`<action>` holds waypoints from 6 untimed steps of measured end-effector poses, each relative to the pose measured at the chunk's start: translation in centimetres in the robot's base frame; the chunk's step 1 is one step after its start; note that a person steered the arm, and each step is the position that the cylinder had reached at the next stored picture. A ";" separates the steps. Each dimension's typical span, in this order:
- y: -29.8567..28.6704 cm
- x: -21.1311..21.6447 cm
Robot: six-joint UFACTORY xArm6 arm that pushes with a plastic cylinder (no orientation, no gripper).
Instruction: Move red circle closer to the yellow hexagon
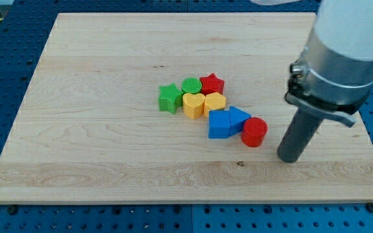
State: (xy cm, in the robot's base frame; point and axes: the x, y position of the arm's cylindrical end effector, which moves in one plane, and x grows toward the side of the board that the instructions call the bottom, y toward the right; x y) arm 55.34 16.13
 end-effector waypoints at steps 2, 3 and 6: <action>-4.1 -1.0; -6.4 -1.3; -6.6 -3.5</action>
